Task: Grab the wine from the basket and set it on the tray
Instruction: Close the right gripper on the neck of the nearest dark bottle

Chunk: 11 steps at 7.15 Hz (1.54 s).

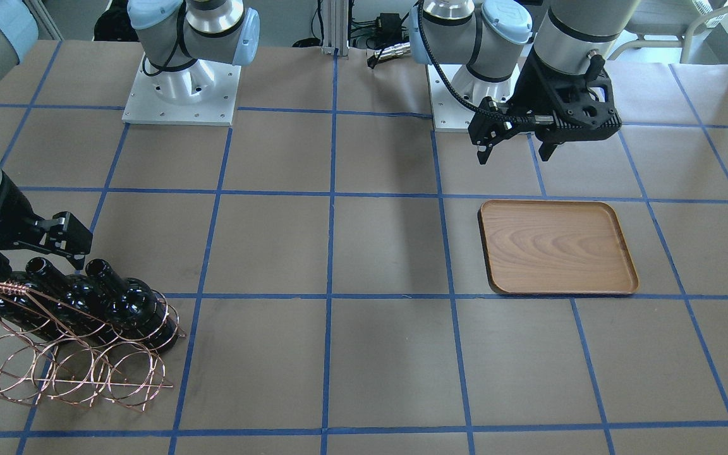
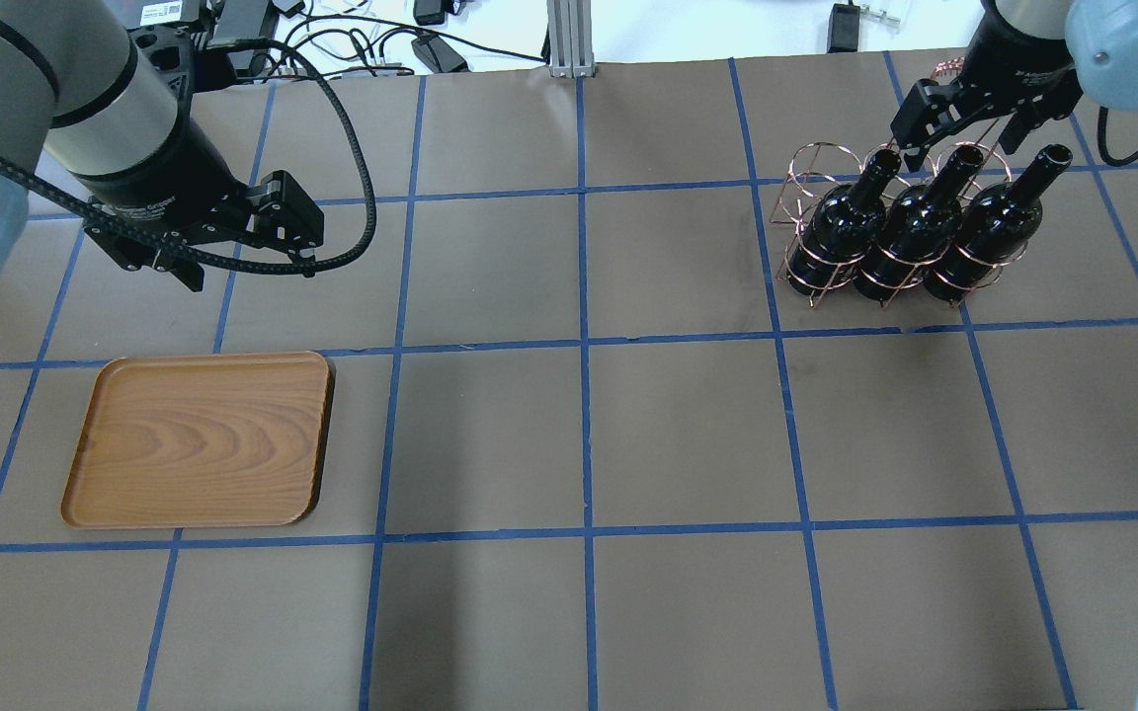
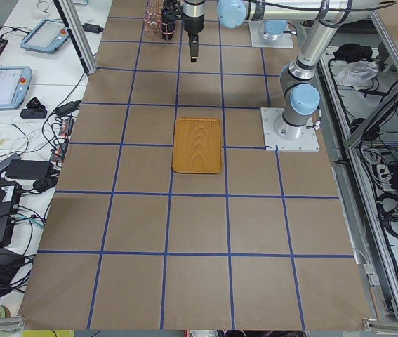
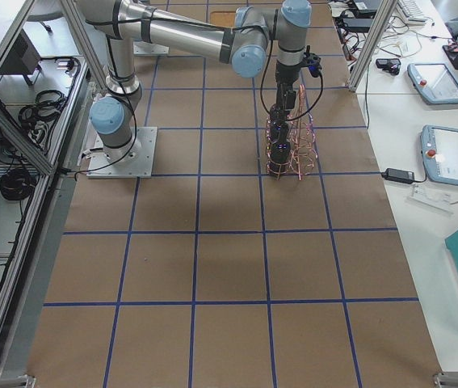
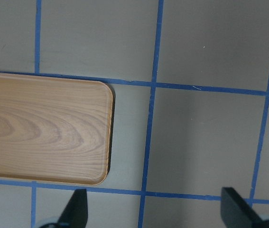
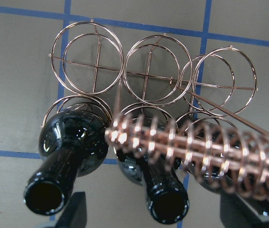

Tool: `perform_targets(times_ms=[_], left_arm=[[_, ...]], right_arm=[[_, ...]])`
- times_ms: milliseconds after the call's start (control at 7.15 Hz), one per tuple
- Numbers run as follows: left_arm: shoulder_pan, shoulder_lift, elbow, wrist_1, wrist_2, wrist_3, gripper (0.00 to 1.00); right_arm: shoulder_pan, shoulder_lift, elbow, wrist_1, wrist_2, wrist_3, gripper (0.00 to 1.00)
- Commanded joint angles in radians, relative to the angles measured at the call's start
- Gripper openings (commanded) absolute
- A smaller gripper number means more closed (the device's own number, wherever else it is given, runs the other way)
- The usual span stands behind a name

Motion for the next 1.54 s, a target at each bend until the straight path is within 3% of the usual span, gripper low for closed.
perform_targets(times_ms=[0, 140, 699, 1399], left_arm=[[-0.002, 0.0, -0.001, 0.004, -0.002, 0.0, 1.0], [0.0, 0.0, -0.001, 0.004, 0.0, 0.002, 1.0], [-0.002, 0.0, -0.002, 0.001, 0.0, 0.002, 1.0], [-0.002, 0.002, -0.012, 0.001, 0.001, 0.002, 1.0]], right_arm=[[-0.006, 0.001, -0.001, -0.003, 0.0, -0.006, 0.97], [-0.011, 0.004, 0.007, -0.003, 0.002, -0.015, 0.88], [-0.057, 0.004, 0.01, -0.002, 0.071, 0.001, 0.88], [-0.052, 0.001, 0.041, -0.005, 0.074, 0.068, 0.73]])
